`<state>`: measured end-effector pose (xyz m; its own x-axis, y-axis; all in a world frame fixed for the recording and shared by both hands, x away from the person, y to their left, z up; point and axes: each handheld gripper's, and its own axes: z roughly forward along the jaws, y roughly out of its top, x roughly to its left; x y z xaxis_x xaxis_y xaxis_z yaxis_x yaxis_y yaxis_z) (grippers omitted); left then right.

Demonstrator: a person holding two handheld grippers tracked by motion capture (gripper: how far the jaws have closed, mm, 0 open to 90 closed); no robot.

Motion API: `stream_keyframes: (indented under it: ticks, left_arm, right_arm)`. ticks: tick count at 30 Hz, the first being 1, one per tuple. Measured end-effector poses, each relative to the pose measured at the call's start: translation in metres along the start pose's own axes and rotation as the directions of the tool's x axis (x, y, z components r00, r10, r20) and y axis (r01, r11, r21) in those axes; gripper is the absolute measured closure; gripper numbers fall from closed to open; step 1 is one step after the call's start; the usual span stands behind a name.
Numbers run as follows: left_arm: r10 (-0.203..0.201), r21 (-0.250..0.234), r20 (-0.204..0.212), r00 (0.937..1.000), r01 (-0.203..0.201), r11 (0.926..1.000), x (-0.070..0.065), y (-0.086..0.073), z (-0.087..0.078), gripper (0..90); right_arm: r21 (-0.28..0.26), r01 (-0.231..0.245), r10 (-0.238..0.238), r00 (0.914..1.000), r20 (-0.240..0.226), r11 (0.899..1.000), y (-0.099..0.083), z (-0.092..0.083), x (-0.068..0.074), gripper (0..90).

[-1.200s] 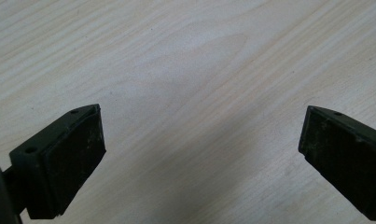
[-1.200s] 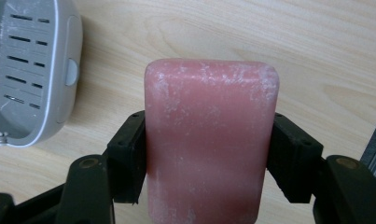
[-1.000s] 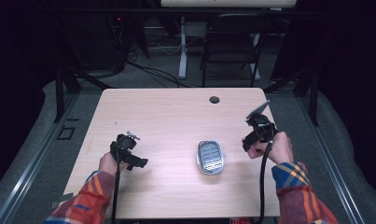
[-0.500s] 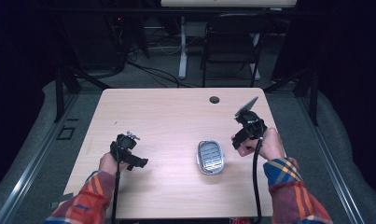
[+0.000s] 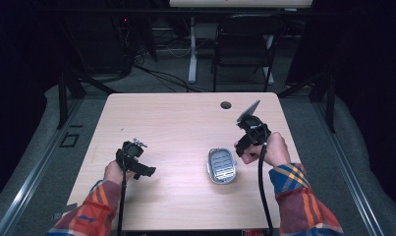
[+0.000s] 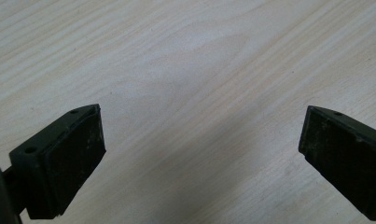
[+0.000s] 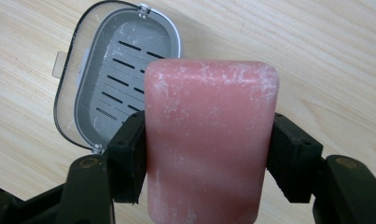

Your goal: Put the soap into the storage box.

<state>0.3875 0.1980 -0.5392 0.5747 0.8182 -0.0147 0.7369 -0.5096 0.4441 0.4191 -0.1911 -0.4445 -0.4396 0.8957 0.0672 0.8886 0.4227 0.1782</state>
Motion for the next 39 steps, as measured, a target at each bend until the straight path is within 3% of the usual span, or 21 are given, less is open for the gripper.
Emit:
stream_keyframes:
  ticks: [14, 32, 39]
  left_arm:
    - [0.0, 0.001, 0.0, 1.0, 0.0, 1.0, 0.0, 0.0, 0.0, 0.3]
    - [0.003, 0.002, 0.002, 1.0, -0.003, 1.0, 0.0, 0.0, 0.0, 0.4]
    - [0.005, 0.003, 0.003, 1.0, -0.005, 1.0, 0.0, 0.0, 0.0, 0.4]
  right_arm:
    - [0.017, 0.027, -0.026, 0.9995, -0.016, 0.999, 0.009, 0.009, 0.016, 37.3]
    - [0.094, 0.07, -0.068, 0.9975, -0.02, 0.993, 0.022, 0.022, 0.031, 37.2]
    - [0.101, 0.076, -0.074, 0.997, -0.025, 0.992, 0.026, 0.03, 0.038, 37.2]
